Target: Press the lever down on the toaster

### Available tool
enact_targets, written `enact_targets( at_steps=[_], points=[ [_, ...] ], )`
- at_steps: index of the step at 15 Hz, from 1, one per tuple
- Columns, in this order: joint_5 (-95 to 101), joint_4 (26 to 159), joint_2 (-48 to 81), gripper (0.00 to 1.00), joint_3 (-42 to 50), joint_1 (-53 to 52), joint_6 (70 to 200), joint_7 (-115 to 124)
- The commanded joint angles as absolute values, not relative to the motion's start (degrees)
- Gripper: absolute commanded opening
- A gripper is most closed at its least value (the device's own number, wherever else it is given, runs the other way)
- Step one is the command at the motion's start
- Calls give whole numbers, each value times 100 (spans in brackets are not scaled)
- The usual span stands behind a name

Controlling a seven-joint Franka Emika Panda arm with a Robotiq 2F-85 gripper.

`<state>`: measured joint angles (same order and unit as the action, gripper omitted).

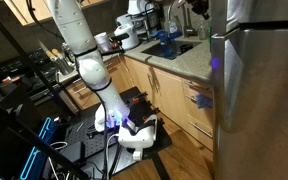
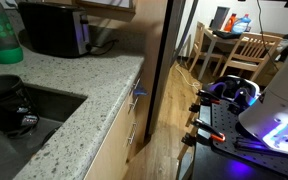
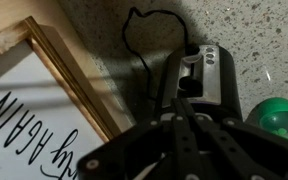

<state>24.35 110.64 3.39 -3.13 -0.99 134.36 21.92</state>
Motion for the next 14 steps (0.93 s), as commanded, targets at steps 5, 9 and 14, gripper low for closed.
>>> enact_targets(
  at_steps=[5, 9, 14],
  points=[
    [2330, 10971, 640, 0, -205, -210, 13429, 2122],
    [2241, 10884, 840, 0, -158, -205, 13473, 2092],
    [2282, 10629, 1089, 0, -57, -239, 13504, 2159]
  ],
)
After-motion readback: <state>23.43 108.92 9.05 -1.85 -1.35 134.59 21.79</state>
